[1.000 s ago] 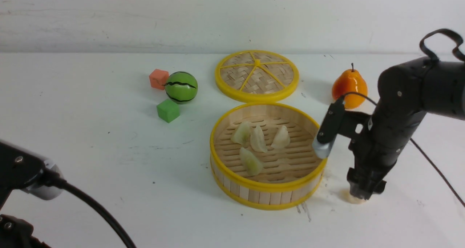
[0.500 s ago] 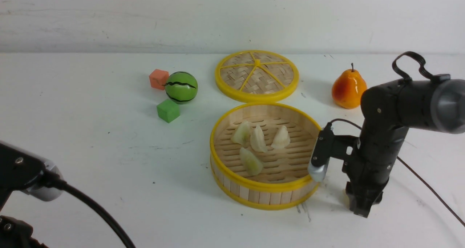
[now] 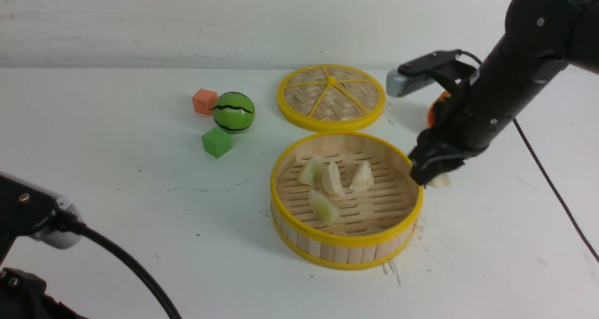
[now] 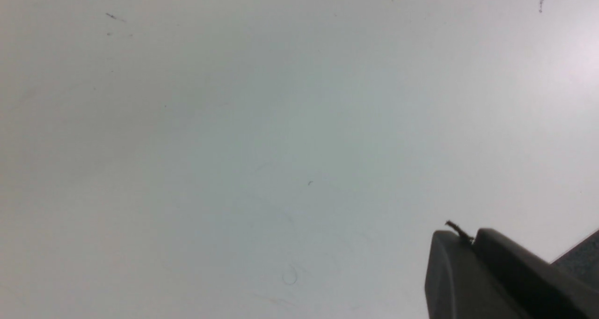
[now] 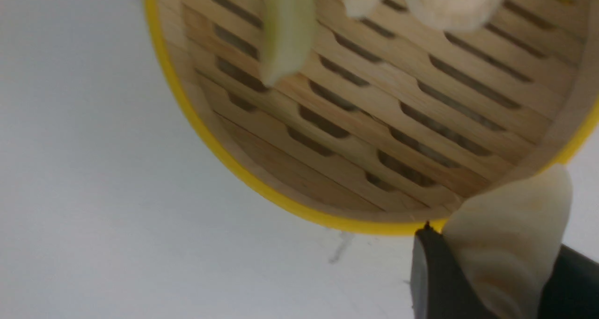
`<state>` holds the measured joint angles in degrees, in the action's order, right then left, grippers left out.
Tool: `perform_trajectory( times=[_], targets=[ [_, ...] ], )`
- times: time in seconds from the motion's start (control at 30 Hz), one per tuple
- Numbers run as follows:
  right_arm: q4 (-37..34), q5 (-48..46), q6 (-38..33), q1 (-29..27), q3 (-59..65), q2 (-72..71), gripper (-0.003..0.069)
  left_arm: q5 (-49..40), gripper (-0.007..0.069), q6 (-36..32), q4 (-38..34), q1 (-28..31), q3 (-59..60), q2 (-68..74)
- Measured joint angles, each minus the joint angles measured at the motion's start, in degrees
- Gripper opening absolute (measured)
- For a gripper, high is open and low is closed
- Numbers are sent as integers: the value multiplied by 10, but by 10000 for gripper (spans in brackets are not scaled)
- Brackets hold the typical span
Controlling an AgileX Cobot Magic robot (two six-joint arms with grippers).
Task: Put the dumplings into the steamer on the white table.
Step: 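Place the dumpling in the bamboo steamer basket with the right gripper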
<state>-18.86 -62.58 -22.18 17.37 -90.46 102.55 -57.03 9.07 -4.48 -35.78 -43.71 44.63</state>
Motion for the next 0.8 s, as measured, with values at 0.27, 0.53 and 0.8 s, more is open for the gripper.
perform_trajectory(
  times=[0.27, 0.53, 0.8],
  targets=[
    [14, 33, 9, 50, -5, 27, 198, 3, 55, 0, 0, 0, 0, 0],
    [153, 94, 131, 121, -5, 90, 198, 3, 59, -2, 0, 0, 0, 0],
    [221, 120, 226, 125, -5, 124, 236, -16, 69, -2, 0, 0, 4, 0]
  ],
)
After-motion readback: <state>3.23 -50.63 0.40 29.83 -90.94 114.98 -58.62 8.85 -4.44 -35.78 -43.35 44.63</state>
